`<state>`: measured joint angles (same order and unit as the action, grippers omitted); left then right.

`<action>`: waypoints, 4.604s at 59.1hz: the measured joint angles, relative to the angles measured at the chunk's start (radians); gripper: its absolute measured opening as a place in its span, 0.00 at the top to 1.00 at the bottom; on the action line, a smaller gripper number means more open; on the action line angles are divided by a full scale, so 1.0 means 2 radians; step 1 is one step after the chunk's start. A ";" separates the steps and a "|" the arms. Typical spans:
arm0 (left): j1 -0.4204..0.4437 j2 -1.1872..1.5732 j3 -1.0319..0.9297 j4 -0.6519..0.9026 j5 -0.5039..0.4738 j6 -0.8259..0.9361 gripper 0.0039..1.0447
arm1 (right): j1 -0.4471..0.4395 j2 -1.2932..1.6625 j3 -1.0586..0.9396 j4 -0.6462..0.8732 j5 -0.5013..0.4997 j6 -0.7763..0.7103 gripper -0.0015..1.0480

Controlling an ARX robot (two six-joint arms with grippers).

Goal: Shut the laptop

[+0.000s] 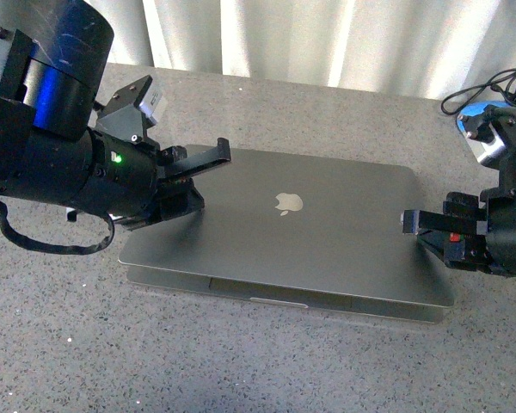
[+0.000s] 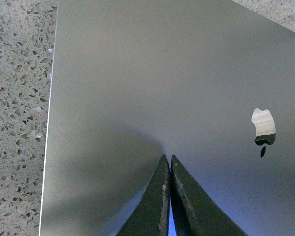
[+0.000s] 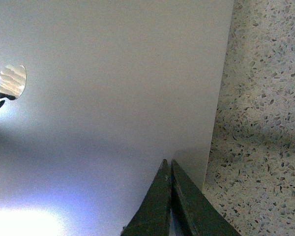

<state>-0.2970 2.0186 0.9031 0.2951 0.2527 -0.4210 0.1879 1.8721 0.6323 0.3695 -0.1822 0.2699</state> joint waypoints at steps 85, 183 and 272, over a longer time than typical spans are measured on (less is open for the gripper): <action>0.061 -0.112 -0.095 0.107 -0.048 0.006 0.97 | -0.013 -0.114 -0.033 0.010 0.085 -0.081 0.99; 0.148 -0.703 -0.442 0.153 -0.127 0.207 0.97 | -0.094 -0.731 -0.305 0.020 0.091 -0.140 0.99; 0.148 -1.007 -0.442 -0.146 -0.127 0.207 0.09 | -0.094 -0.934 -0.305 -0.184 0.091 -0.137 0.13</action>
<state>-0.0010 0.0040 0.0185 0.0021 -0.0006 -0.0078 0.0006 0.0044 0.0231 0.0021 -0.0002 -0.0036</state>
